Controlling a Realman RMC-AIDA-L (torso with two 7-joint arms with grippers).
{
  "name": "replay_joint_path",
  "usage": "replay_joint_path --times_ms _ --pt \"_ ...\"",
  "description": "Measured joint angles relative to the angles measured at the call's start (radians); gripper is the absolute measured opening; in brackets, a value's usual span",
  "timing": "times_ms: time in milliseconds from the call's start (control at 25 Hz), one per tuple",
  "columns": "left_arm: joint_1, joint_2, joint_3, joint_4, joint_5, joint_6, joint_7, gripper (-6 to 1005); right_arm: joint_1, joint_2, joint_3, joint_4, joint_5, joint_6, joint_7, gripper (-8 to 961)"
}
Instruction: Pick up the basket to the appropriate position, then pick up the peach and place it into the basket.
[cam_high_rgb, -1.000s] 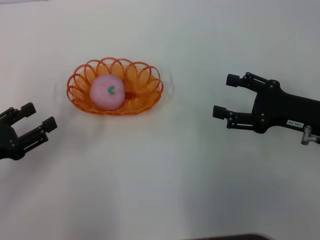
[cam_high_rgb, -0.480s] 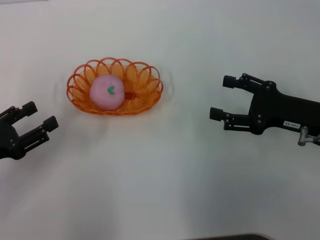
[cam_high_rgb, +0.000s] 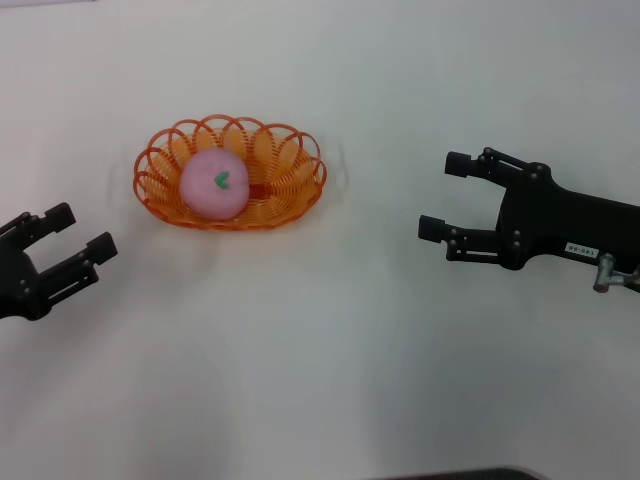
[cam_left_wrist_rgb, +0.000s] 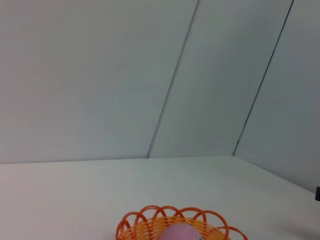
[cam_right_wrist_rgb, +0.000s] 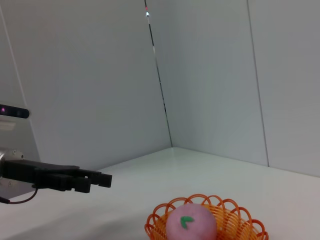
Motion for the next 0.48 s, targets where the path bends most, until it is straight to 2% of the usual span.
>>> replay_joint_path --times_ms 480 --pt "0.0 0.0 0.002 -0.003 0.001 0.002 0.0 751 0.0 0.0 0.002 0.004 0.003 0.002 -0.008 955"
